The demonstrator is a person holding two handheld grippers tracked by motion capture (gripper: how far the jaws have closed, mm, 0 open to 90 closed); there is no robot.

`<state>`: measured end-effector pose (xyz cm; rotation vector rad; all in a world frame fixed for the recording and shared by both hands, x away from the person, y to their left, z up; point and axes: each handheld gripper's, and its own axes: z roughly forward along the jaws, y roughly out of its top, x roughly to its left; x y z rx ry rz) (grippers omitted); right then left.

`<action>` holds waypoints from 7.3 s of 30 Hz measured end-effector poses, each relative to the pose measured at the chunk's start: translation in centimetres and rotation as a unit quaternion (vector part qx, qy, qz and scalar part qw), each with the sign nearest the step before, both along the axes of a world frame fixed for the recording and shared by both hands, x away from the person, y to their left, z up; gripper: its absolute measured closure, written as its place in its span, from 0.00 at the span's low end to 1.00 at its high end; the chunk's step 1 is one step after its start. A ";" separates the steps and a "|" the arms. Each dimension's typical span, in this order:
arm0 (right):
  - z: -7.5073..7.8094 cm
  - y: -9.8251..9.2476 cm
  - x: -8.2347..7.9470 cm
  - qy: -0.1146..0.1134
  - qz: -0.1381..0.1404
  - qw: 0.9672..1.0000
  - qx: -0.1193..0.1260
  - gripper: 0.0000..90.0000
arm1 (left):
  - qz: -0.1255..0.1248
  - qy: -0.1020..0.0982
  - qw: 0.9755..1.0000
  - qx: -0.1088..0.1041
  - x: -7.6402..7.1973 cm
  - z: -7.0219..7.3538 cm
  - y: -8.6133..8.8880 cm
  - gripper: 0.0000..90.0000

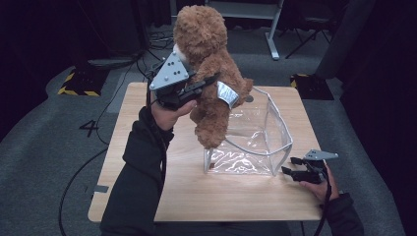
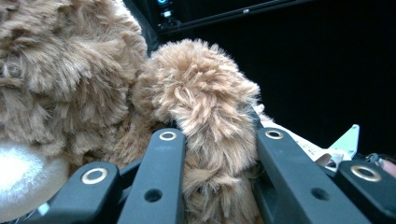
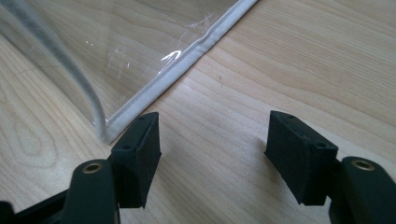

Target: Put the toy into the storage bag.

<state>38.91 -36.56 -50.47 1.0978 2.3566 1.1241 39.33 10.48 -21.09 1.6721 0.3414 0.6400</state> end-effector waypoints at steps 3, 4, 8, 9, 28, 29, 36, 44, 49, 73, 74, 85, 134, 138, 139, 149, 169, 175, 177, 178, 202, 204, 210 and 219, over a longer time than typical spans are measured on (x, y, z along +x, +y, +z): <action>0.0 0.0 0.0 0.000 0.000 1.000 0.000 0.39 | -0.009 -0.003 1.000 0.000 0.1 0.6 -0.9 0.88; 0.0 0.0 0.0 0.000 0.000 1.000 0.000 0.39 | -0.011 -0.006 1.000 0.001 0.1 0.7 -1.2 0.88; 0.0 0.0 0.0 0.000 0.001 1.000 0.000 0.39 | -0.022 -0.012 1.000 0.004 0.1 1.4 -2.3 0.88; 0.0 0.0 0.0 0.000 0.001 1.000 0.000 0.39 | -0.025 -0.013 1.000 0.003 0.1 1.5 -2.6 0.88; 0.0 0.0 0.0 -0.001 0.002 1.000 0.001 0.39 | -0.062 -0.011 0.998 0.024 1.1 2.1 -7.5 0.88; 0.0 0.0 0.0 -0.001 0.002 1.000 0.001 0.39 | -0.064 -0.011 0.998 0.025 1.1 2.2 -7.8 0.88; 0.0 0.0 0.0 0.000 0.003 1.000 0.001 0.39 | -0.076 -0.008 0.997 0.030 1.5 2.2 -9.6 0.88; 0.0 0.0 0.0 -0.001 0.003 1.000 0.002 0.39 | -0.086 0.009 0.996 0.035 2.5 1.0 -11.2 0.88; 0.0 0.0 -0.1 0.000 0.004 1.000 0.001 0.39 | -0.087 0.013 0.995 0.037 2.9 0.6 -11.6 0.88; 0.0 0.0 -0.1 0.000 0.006 1.000 0.001 0.39 | -0.073 0.050 0.992 0.086 4.7 -2.7 -12.8 0.88; 0.0 0.0 -0.1 0.000 0.006 1.000 0.001 0.39 | -0.072 0.052 0.992 0.089 4.8 -2.8 -12.8 0.88; 0.0 0.0 -0.1 0.000 0.006 1.000 0.001 0.39 | -0.065 0.063 0.989 0.116 5.0 -4.1 -12.3 0.87; 0.0 0.0 -0.1 -0.001 0.004 1.000 -0.001 0.40 | -0.043 0.110 0.948 0.297 6.3 -10.1 -13.9 0.86; 0.0 0.0 -0.1 -0.001 0.003 1.000 -0.001 0.40 | -0.049 0.115 0.945 0.302 6.3 -10.1 -13.9 0.86; 0.0 0.0 -0.1 -0.001 0.003 1.000 -0.001 0.40 | -0.049 0.116 0.945 0.302 6.2 -10.2 -13.9 0.85; 0.0 0.0 -0.1 -0.001 0.004 1.000 -0.002 0.40 | -0.064 0.130 0.936 0.320 6.1 -10.7 -13.6 0.84; 0.0 0.0 -0.1 -0.001 0.003 1.000 -0.002 0.40 | -0.065 0.140 0.927 0.342 5.9 -11.1 -13.5 0.73; 0.0 0.0 -0.1 -0.002 0.003 1.000 -0.002 0.40 | -0.062 0.151 0.927 0.337 6.1 -11.1 -13.4 0.59; 0.0 0.0 -0.1 -0.002 0.004 1.000 -0.001 0.40 | -0.064 0.152 0.927 0.337 6.1 -11.0 -13.3 0.59; 0.0 0.0 -0.1 -0.002 0.004 1.000 -0.001 0.40 | -0.064 0.152 0.926 0.338 6.1 -11.0 -13.3 0.60; 0.0 0.1 -0.1 -0.002 0.003 1.000 -0.002 0.40 | -0.070 0.164 0.934 0.311 6.0 -10.9 -12.6 0.50; 0.0 0.1 -0.1 -0.002 0.003 1.000 -0.002 0.40 | -0.071 0.167 0.936 0.300 6.0 -10.8 -12.4 0.49; 0.0 0.1 -0.1 -0.002 0.002 1.000 -0.003 0.40 | -0.035 0.166 0.946 0.276 6.0 -10.7 -11.9 0.33; 0.0 0.1 -0.1 -0.002 0.002 1.000 -0.003 0.40 | -0.015 0.165 0.960 0.226 5.8 -10.0 -10.2 0.22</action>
